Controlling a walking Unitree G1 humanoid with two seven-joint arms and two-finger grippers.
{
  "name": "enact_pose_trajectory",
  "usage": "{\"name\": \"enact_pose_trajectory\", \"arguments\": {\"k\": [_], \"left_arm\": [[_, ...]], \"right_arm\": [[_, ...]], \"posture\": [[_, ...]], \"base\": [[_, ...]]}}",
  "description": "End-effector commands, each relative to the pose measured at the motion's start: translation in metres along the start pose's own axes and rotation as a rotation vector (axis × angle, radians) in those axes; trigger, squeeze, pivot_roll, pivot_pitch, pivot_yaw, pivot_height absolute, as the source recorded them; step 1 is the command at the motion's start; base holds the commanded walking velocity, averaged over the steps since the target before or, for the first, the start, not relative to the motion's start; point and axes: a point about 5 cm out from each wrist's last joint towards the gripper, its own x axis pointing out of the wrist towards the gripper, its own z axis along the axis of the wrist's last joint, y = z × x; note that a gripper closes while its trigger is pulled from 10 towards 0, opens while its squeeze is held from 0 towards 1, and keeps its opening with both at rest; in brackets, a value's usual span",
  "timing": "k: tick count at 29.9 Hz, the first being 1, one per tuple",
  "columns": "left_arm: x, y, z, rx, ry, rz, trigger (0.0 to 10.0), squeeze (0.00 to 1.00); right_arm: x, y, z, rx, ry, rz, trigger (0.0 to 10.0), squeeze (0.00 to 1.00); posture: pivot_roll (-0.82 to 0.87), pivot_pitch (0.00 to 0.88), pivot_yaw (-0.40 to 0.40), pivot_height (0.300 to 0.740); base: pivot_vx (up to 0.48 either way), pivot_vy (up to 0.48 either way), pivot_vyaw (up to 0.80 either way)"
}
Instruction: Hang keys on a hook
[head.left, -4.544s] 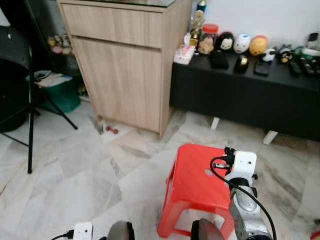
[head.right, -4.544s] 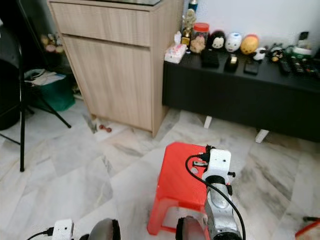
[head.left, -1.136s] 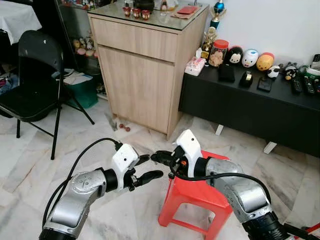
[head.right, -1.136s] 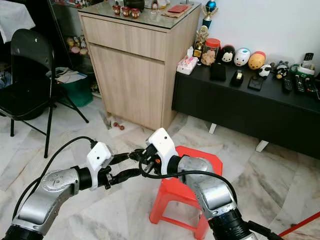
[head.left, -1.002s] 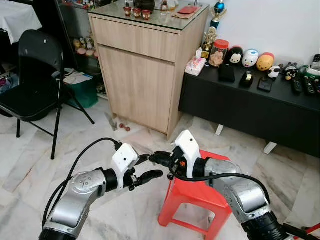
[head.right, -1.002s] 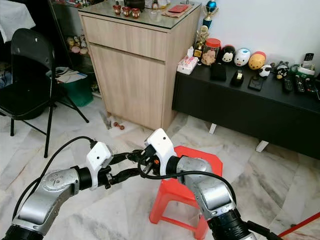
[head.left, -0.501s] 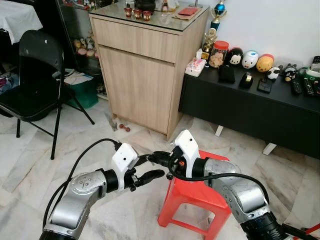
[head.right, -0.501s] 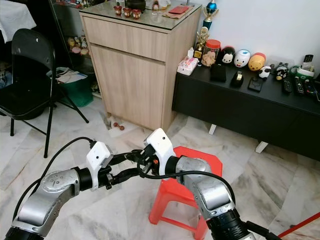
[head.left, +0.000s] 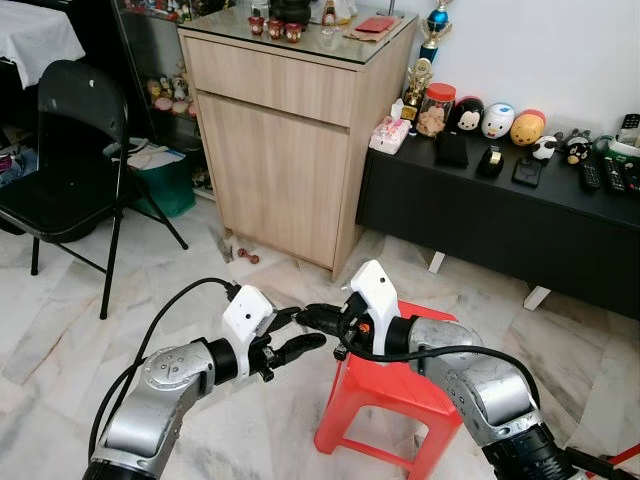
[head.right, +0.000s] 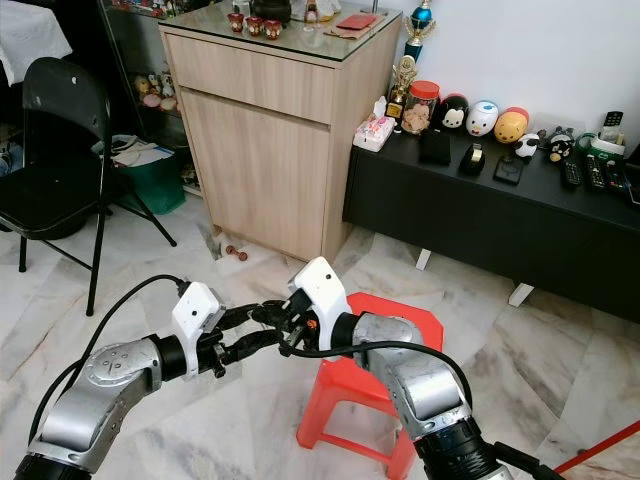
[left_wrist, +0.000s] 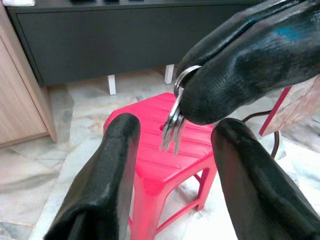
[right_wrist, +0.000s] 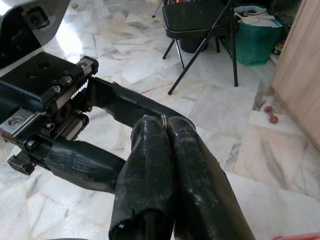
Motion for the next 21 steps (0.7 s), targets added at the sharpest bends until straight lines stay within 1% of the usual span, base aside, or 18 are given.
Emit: {"name": "enact_pose_trajectory", "arguments": {"k": [1,13,21], "left_arm": [[-0.0002,0.001,0.0043,0.005,-0.028,-0.005,0.0,0.0],[-0.0008,-0.0003,0.0045,-0.003,-0.031,-0.022,0.0,0.0],[-0.0012,-0.0053,0.0006,-0.014,-0.01,-0.051,0.0,0.0]], "right_arm": [[-0.0019,-0.0009,0.0006,-0.001,0.0,0.001,10.0,0.0],[-0.0036,-0.0027,-0.0013,-0.009,0.009,-0.006,10.0,0.0],[-0.0046,-0.0058,-0.0016,-0.01,0.011,-0.02,10.0,0.0]], "posture": [[0.04,0.0,-0.088,0.74],[0.04,0.0,-0.085,0.74],[0.05,0.0,-0.086,0.74]], "base": [[0.0,0.0,0.0],[0.0,0.0,0.0],[0.0,0.0,0.0]]}}
